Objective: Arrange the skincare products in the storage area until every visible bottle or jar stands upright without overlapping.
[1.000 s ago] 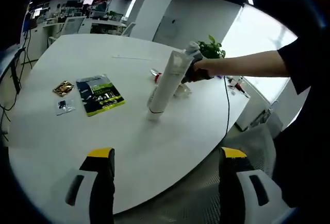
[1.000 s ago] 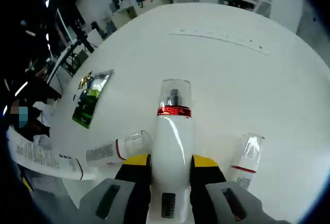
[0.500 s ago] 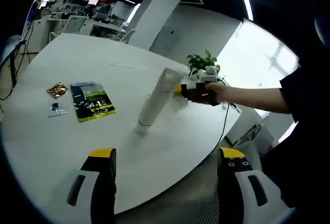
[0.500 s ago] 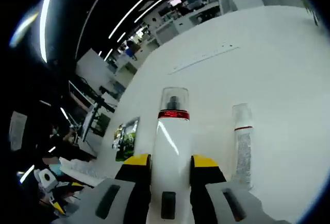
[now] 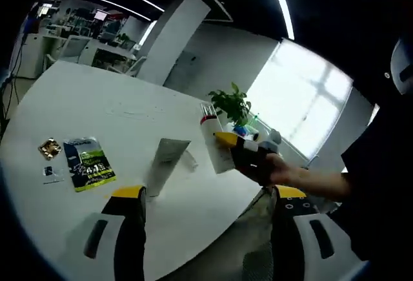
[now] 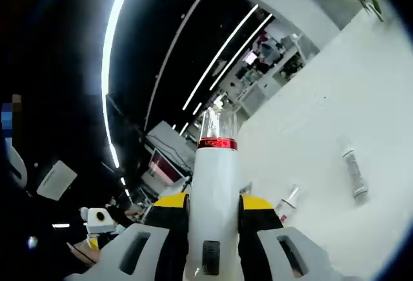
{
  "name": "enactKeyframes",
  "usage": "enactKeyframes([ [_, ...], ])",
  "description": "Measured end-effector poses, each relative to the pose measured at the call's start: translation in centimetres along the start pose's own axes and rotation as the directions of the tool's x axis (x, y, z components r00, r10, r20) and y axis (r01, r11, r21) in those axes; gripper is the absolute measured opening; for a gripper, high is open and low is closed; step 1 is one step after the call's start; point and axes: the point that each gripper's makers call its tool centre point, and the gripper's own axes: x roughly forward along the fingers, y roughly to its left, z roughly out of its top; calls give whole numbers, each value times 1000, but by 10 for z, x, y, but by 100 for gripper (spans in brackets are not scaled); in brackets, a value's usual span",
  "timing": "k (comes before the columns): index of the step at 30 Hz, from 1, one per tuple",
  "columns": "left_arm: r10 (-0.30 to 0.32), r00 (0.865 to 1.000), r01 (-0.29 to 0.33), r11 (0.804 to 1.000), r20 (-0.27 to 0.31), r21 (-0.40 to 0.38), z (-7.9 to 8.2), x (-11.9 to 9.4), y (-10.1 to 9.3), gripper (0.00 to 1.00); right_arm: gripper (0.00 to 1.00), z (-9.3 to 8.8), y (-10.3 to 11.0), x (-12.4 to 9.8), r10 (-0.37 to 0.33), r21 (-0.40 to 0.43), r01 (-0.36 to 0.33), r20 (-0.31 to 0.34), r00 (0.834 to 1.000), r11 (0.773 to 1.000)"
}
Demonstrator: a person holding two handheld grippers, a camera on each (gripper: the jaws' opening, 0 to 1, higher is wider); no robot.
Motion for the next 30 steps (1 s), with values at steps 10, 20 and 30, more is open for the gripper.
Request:
enactKeyframes([
  [10,-36,999,38,997,-31,63,20,19,-22,72,19,-21,60,-5,88,-53,-85,55,995,995],
  [20,-76,997,74,989,8,127,60,48,-62,74,19,-19,119,1,170,-163,-153,97,981,975],
  [30,44,996,-51,994,75,96,86,52,-53,55,19,-25,148,11,124,-445,-100,23,992,890],
])
